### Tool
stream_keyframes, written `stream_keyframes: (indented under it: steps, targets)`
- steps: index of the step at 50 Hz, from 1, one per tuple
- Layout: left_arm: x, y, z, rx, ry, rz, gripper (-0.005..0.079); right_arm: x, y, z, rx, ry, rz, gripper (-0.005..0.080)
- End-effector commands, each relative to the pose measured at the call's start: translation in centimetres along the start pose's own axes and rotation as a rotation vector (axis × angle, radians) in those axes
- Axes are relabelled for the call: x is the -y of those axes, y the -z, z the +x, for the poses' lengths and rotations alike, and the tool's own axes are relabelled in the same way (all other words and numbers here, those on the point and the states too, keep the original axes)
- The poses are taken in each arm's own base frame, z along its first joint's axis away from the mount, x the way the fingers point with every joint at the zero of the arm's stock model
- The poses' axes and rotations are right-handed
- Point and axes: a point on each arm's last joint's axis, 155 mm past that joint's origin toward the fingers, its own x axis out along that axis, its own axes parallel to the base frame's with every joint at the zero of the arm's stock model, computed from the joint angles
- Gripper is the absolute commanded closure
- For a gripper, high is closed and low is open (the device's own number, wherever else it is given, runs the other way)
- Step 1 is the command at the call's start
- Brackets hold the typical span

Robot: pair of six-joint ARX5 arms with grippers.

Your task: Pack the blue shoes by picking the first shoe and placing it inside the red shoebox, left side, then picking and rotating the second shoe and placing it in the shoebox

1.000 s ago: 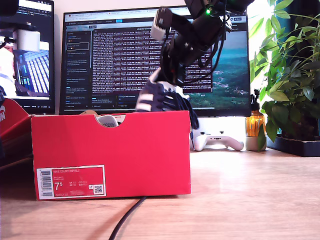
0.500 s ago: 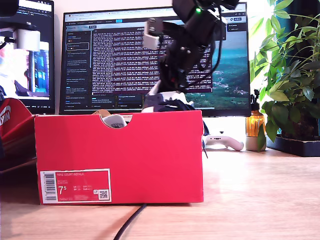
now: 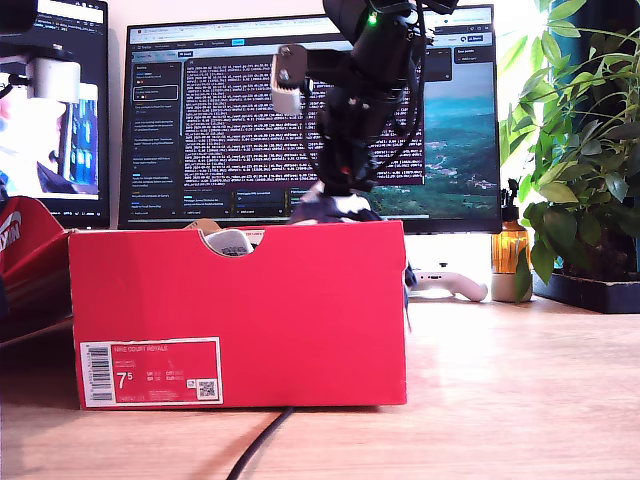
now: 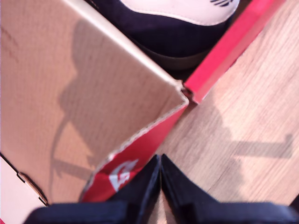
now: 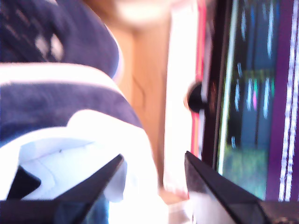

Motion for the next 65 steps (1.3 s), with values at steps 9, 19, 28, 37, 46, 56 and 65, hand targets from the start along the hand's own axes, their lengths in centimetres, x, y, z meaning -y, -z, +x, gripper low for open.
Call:
stream_keyframes:
  steps: [9,19,28,37,46,56,65]
  targets:
    - [0.2,0.1,0.2,0.001,0.004,-0.006,0.0759,-1.9,-0.3,-0.4,-0.023,-0.071,0.109,0.0395]
    - [0.2,0.1,0.2,0.001,0.003,-0.005,0.0759,-4.0,-0.1,-0.6,-0.017,-0.165,0.101,0.0396]
    - [0.2,0.1,0.2,0.001,0.003,-0.005,0.0759,-5.2,0.5,-0.8,-0.025,-0.221,0.101,0.0396]
    - [0.2,0.1,0.2,0.002,0.004,-0.006,0.0759,-4.9,2.2,-0.8,-0.098,-0.201,0.089,0.04]
    - [0.1,-0.2,0.2,0.013,0.0,-0.006,0.0759,-3.9,3.3,-0.7,-0.152,-0.155,0.08,0.04]
    - [0.2,-0.4,0.2,0.019,0.007,-0.007,0.0759,-1.7,4.3,-0.9,-0.228,-0.04,0.213,0.0431]
    - [0.2,-1.0,0.2,0.046,0.01,-0.008,0.0759,0.3,5.0,-2.4,-0.275,0.039,0.457,0.0757]
